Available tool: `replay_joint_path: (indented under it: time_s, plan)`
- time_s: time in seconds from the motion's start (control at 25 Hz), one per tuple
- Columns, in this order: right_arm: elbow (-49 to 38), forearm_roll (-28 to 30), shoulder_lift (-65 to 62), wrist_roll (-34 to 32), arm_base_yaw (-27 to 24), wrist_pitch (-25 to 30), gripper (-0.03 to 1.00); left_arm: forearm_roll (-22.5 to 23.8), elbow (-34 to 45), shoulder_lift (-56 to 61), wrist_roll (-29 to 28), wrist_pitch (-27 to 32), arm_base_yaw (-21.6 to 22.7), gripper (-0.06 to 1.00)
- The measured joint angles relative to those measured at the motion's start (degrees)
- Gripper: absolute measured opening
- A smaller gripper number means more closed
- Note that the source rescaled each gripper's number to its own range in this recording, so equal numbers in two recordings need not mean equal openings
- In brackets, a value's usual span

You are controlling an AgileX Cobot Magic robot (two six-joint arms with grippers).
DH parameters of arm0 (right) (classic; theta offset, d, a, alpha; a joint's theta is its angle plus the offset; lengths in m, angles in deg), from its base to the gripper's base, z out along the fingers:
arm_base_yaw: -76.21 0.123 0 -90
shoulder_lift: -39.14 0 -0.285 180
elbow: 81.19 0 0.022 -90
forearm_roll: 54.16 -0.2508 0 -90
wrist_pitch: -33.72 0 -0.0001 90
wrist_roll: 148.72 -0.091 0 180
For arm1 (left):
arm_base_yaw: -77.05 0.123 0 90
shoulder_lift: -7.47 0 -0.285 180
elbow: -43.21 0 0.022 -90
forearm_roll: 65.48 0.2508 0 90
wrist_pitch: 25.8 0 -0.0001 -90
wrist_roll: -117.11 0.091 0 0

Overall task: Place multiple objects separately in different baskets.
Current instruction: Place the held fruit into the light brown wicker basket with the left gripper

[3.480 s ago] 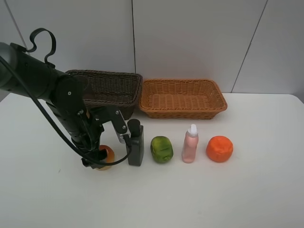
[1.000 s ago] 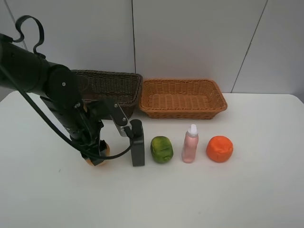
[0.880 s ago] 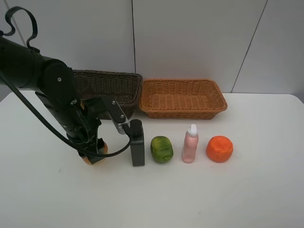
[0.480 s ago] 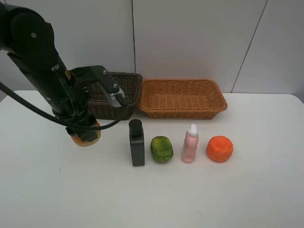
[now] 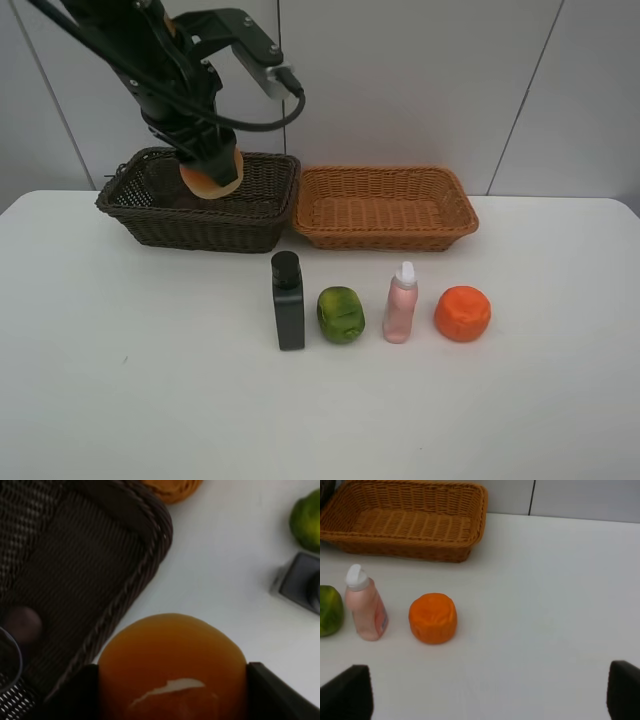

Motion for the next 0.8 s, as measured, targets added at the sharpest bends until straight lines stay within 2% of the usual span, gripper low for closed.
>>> replay_joint_path:
  time_s: [0.16, 0.48, 0.68, 0.8]
  plan:
    - [0.00, 0.00, 0.00, 0.00, 0.00, 0.00, 1.00, 0.00, -8.74, -6.55, 1.33, -1.52, -0.58, 0.69]
    - [0.00, 0.00, 0.00, 0.00, 0.00, 0.00, 1.00, 0.00, -24.96, -22.25, 2.32, -11.97, -2.71, 0.69]
    - [0.00, 0.00, 0.00, 0.00, 0.00, 0.00, 1.00, 0.00, -30.37, -30.70, 2.31, -19.31, -3.06, 0.69]
    - [0.00, 0.00, 0.00, 0.00, 0.00, 0.00, 1.00, -0.79, -30.70, -34.58, 2.31, -24.13, -3.37, 0.69]
